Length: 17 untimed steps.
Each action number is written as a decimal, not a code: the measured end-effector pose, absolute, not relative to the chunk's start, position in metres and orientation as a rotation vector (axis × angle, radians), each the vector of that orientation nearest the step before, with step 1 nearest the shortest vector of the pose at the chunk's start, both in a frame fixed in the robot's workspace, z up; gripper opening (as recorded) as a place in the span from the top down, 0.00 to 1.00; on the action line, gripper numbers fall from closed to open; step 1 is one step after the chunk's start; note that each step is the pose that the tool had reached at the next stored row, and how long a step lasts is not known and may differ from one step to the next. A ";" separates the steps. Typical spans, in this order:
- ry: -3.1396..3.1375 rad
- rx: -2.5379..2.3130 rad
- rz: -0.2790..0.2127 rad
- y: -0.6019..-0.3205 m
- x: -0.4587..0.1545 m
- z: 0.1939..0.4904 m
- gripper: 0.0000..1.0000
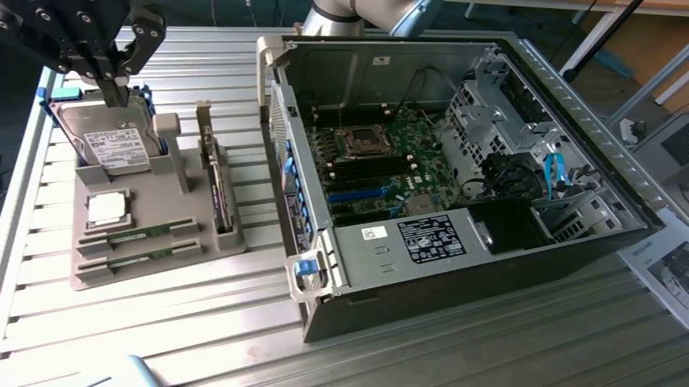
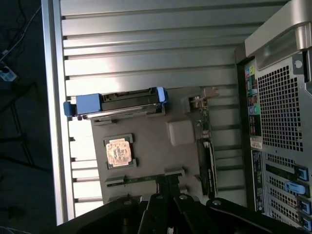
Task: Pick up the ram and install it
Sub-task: 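Reach for the ram, then pick up the ram and move it above insertion slot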
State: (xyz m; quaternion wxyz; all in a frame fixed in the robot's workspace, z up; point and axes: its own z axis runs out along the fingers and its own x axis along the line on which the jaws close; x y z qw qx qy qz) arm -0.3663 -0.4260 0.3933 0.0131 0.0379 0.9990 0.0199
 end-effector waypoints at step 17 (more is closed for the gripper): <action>3.112 0.118 0.058 -0.437 -0.366 0.393 0.90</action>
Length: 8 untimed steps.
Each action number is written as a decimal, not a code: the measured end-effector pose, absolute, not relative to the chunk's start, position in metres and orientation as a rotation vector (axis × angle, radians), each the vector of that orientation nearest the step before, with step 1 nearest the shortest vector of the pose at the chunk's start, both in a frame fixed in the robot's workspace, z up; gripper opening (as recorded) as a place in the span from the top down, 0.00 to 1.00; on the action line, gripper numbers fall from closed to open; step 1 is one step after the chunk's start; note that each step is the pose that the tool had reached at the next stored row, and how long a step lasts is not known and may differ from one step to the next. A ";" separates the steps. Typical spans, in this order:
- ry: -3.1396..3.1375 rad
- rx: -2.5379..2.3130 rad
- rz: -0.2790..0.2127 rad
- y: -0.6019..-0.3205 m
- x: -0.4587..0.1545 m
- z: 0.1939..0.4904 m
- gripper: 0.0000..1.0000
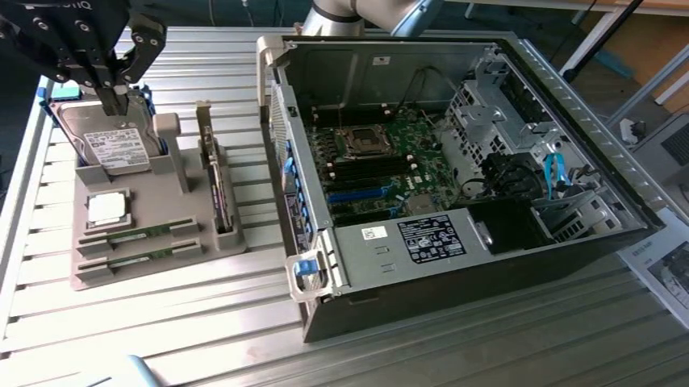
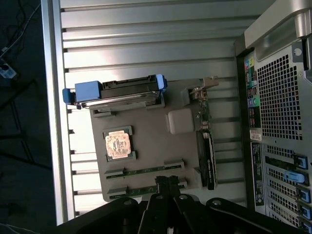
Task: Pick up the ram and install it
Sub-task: 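Pick up the ram and move it above insertion slot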
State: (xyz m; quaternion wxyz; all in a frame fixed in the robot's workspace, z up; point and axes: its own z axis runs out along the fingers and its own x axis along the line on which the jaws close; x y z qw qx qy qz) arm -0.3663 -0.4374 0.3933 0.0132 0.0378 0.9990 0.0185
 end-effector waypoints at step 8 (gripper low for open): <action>3.114 0.078 0.058 -0.438 -0.366 0.393 0.90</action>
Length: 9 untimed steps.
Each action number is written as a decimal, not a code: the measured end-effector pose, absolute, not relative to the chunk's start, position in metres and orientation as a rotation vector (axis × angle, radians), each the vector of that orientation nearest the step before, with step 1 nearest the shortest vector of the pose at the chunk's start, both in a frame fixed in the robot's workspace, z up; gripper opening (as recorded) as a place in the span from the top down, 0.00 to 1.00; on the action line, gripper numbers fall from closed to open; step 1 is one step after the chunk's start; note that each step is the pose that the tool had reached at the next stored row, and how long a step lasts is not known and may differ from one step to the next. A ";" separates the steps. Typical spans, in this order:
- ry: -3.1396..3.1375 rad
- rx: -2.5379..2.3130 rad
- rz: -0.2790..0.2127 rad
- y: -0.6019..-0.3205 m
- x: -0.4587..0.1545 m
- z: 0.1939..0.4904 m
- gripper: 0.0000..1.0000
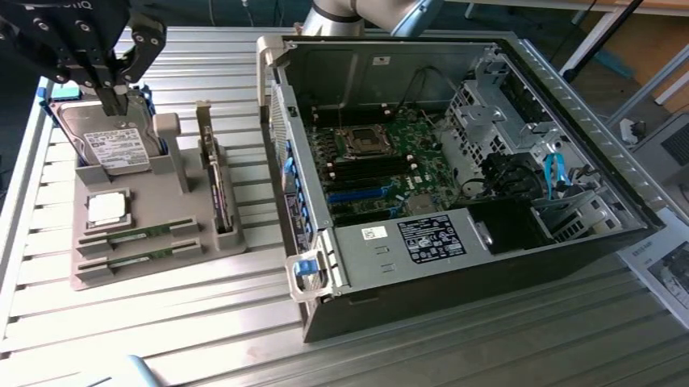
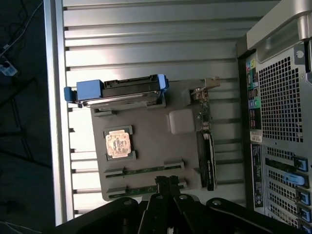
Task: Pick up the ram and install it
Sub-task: 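Pick up the ram and move it above insertion slot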
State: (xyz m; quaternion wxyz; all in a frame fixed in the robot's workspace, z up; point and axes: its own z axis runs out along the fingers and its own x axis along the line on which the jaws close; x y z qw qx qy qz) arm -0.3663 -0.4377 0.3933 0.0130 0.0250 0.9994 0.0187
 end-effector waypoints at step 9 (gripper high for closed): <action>3.116 -0.076 0.060 -0.438 -0.366 0.393 0.90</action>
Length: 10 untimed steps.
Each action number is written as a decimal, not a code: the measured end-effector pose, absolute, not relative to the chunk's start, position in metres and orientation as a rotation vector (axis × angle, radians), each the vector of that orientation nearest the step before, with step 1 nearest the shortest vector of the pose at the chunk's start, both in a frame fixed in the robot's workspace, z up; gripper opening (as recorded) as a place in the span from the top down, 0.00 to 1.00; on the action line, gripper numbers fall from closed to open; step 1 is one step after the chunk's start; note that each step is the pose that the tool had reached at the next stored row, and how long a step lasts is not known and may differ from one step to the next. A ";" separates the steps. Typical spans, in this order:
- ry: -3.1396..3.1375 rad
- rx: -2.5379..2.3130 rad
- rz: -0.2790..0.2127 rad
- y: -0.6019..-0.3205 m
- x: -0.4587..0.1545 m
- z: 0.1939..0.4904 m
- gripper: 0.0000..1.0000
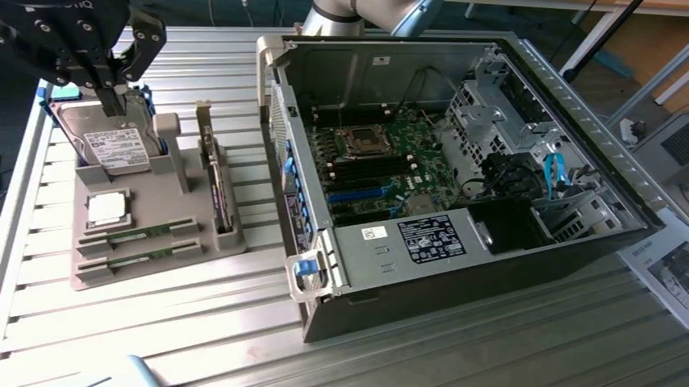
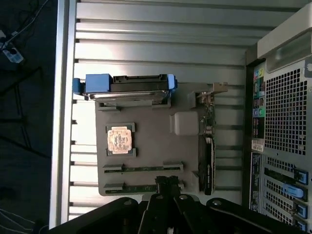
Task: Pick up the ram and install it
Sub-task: 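Pick up the ram and move it above insertion slot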
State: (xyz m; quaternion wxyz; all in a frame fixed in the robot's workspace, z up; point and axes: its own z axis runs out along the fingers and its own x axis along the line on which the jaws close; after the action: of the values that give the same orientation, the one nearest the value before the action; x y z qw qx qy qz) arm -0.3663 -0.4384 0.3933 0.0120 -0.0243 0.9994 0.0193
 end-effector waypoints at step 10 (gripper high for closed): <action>3.112 -0.206 0.062 -0.439 -0.366 0.393 0.90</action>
State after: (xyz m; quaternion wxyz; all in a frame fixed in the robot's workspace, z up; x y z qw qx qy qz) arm -0.3663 -0.4390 0.3933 0.0112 -0.0661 0.9976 0.0197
